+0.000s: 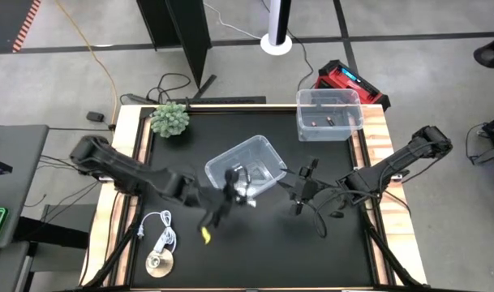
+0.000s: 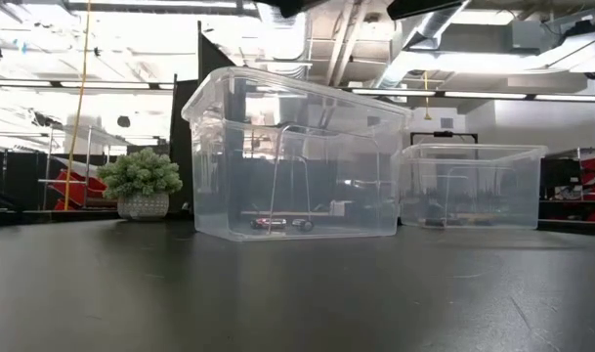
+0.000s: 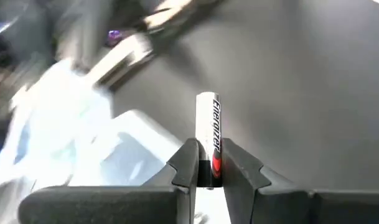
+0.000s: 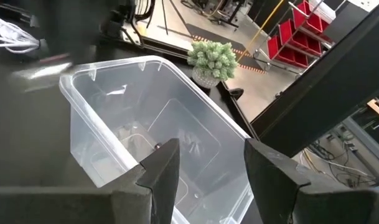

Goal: Sort batteries
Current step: Put the silver battery into the bottom transparent bin, then adjust the bottom transparent bin

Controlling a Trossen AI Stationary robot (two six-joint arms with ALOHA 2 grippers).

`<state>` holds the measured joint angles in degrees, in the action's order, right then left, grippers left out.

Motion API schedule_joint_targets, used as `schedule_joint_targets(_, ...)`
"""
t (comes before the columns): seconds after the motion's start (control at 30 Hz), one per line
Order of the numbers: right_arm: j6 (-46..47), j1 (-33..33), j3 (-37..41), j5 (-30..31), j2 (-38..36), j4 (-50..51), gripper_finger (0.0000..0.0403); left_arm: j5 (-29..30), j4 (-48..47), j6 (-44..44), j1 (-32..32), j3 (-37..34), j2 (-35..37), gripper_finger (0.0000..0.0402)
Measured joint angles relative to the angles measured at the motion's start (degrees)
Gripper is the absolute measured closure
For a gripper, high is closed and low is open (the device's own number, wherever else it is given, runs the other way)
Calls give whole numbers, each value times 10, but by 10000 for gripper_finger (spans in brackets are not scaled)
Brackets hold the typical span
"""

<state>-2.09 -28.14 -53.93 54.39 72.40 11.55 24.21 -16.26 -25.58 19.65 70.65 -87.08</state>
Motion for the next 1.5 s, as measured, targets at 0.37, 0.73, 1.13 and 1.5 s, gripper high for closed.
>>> schedule_joint_targets(0.37,1,0,0,0,0,0,207,-2,-106,127,-129,1,16,289)
schedule_joint_targets(0.73,111,65,0,18,-1,26,207,7,-131,168,-145,0,17,148)
schedule_joint_targets(1.13,218,260,0,-90,-2,152,207,8,-296,224,-129,1,74,172)
schedule_joint_targets(1.5,272,281,0,-170,0,224,223,42,-436,287,-89,-3,101,200)
